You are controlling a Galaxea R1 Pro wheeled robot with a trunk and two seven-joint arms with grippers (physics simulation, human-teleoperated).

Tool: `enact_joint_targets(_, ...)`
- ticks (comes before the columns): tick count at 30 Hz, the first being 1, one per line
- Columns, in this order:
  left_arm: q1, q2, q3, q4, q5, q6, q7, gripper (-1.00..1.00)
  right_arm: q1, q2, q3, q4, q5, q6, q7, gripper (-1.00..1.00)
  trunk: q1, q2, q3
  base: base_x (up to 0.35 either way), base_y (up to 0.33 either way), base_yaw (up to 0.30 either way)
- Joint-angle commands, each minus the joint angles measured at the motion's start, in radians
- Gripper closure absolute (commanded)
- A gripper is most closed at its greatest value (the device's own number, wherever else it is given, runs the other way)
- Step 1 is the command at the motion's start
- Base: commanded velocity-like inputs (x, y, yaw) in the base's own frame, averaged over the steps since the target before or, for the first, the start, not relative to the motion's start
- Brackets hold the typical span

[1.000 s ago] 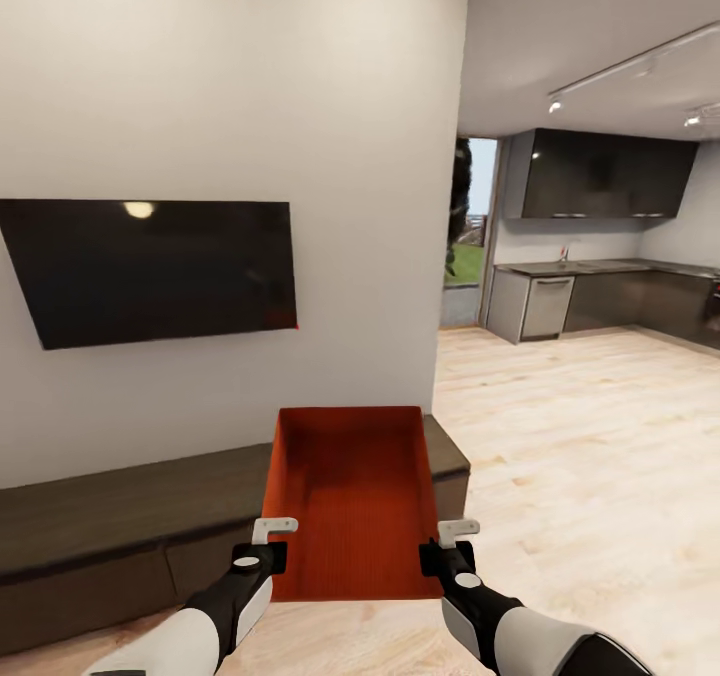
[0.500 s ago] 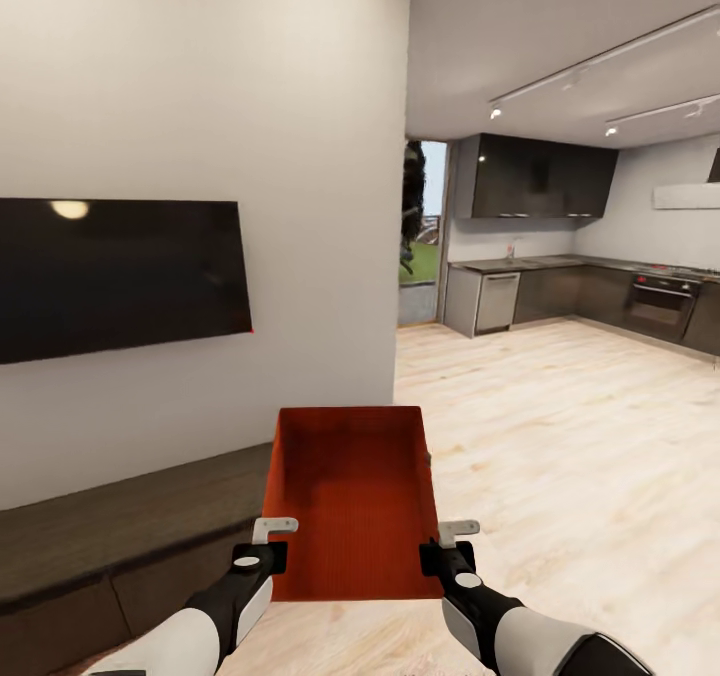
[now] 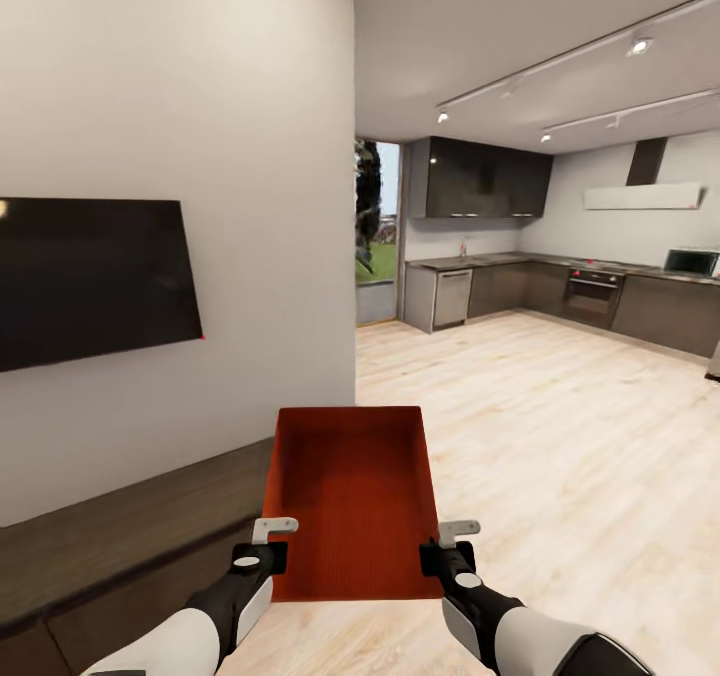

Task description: Move the two storage containers from the living room to the garage. In the garage, place one container on the floor and stack the other container on top of it (either order is fine).

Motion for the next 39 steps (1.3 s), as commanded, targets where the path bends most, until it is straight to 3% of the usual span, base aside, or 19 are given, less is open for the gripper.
enact_joint_targets(1, -0.001, -0.001, 0.038, -0.008, -0.016, 0.004, 0.000, 1.00, -0.001, 0.000, -0.002, 0.005, -0.029, -0.006, -0.005, 1.00, 0.000, -0.001, -0.001, 0.000, 0.000, -0.283)
enact_joint_targets(39, -0.001, 0.000, 0.038, -0.008, -0.015, 0.004, 0.000, 1.00, -0.001, 0.000, -0.002, 0.005, -0.029, -0.006, -0.005, 1.00, 0.000, -0.001, -0.001, 0.000, 0.000, -0.283)
